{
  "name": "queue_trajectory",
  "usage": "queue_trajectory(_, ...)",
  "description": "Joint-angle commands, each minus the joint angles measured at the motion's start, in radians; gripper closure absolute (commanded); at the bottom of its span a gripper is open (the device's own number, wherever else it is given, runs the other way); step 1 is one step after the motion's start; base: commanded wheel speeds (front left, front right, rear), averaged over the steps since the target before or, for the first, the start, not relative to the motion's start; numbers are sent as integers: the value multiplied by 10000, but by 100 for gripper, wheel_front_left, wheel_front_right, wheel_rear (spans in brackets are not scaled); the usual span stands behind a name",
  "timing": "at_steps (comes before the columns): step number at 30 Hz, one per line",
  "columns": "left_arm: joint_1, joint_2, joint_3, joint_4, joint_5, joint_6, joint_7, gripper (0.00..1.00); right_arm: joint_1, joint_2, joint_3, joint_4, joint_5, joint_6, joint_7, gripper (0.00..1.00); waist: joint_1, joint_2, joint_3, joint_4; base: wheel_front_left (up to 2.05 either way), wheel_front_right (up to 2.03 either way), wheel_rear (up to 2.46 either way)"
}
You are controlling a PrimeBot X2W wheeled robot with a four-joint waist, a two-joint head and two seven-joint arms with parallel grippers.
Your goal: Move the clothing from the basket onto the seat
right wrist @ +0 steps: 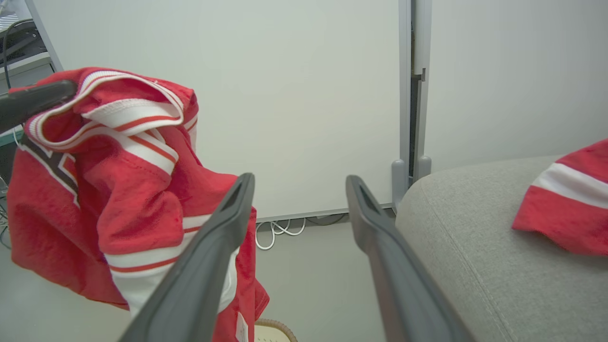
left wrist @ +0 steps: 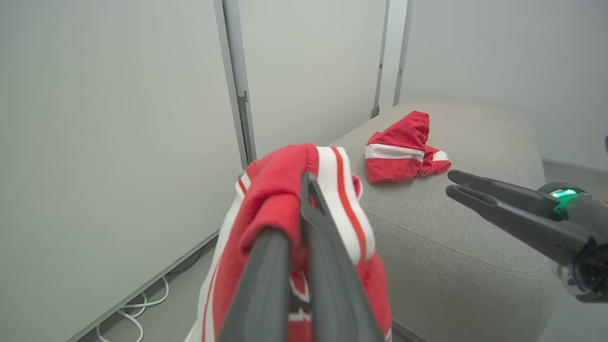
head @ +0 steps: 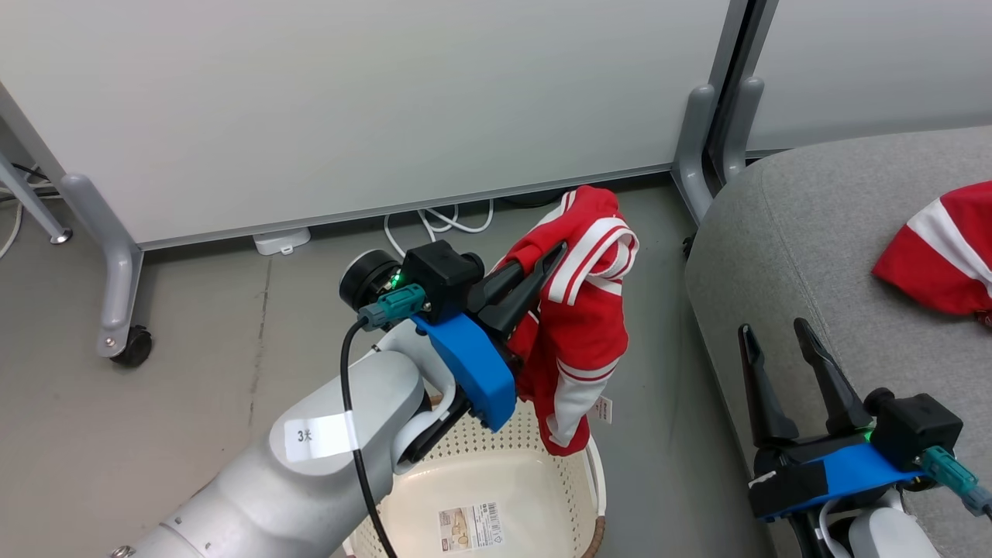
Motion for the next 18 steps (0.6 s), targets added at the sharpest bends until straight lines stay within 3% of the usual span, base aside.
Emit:
queue_trajectory(1, -53, 26, 24, -50, 85, -9, -50, 100, 95, 9, 31, -30, -68, 5, -34, 0, 1, -1, 3, 17, 0, 0, 0)
queue_trajectory(18, -15, -68, -39, -101, 224, -9, -50, 100, -794, -356, 1897, 33, 455, 5, -34, 0, 1, -1, 65, 161, 0, 0, 0)
